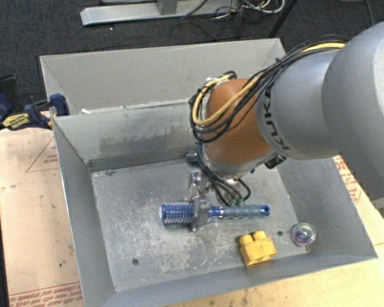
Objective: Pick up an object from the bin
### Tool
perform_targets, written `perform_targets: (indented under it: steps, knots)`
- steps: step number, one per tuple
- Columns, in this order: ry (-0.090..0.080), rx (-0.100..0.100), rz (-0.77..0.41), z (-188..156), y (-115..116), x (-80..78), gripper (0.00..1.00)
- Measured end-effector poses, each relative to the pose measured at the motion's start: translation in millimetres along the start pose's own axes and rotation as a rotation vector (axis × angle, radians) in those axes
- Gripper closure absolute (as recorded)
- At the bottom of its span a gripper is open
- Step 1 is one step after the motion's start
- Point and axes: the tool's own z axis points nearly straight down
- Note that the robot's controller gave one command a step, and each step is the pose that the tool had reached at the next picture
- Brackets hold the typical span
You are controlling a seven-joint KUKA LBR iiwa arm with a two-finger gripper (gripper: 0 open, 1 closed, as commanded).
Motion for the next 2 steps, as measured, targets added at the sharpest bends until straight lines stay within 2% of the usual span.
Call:
perform_targets:
  steps: [1,2]
  knots:
    - [-0.004,0.0,-0.053,-117.6,18.0,-11.4,1.0]
    - [0.001,0.001,-0.294,-174.1,2.6,-9.1,1.0]
